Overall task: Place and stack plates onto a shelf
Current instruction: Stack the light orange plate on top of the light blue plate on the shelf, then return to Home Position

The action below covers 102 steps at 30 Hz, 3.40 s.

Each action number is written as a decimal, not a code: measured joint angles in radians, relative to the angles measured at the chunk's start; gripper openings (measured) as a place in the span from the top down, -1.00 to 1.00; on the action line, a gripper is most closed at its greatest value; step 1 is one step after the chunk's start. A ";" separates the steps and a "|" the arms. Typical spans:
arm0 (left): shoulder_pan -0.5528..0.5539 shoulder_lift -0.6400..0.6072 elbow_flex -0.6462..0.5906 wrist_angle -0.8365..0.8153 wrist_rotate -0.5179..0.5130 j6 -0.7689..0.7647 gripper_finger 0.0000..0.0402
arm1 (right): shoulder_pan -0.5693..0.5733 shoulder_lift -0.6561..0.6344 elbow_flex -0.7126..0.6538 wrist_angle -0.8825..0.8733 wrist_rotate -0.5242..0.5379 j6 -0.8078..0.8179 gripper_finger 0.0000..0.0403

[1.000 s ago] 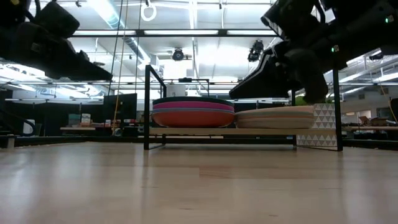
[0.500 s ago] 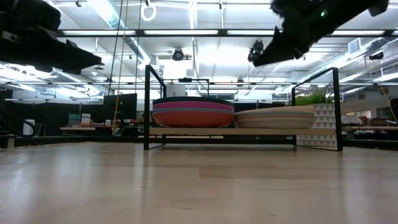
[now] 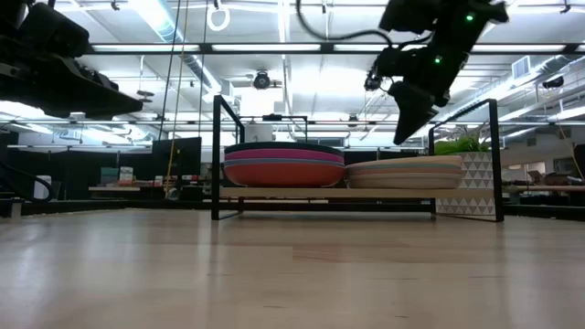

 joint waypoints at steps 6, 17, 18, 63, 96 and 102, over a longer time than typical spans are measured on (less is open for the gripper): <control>-0.002 0.000 0.000 0.012 -0.001 -0.006 0.29 | -0.038 0.149 0.188 -0.354 -0.073 0.035 0.91; -0.002 0.000 -0.001 0.045 -0.001 0.030 0.29 | -0.131 0.322 0.356 -0.713 -0.212 0.017 0.91; -0.002 0.000 -0.001 0.045 -0.001 0.030 0.29 | -0.142 0.328 0.357 -0.724 -0.220 0.009 0.91; -0.002 0.000 -0.002 -0.013 -0.001 0.028 0.29 | -0.060 0.019 0.265 -0.361 -0.200 -0.030 0.92; -0.013 0.001 -0.002 0.051 -0.016 0.024 0.29 | 0.277 -0.938 -0.659 0.607 -0.251 -0.102 0.92; -0.013 0.002 -0.002 0.047 -0.017 0.013 0.29 | 0.276 -1.029 -0.691 0.645 -0.297 -0.147 0.92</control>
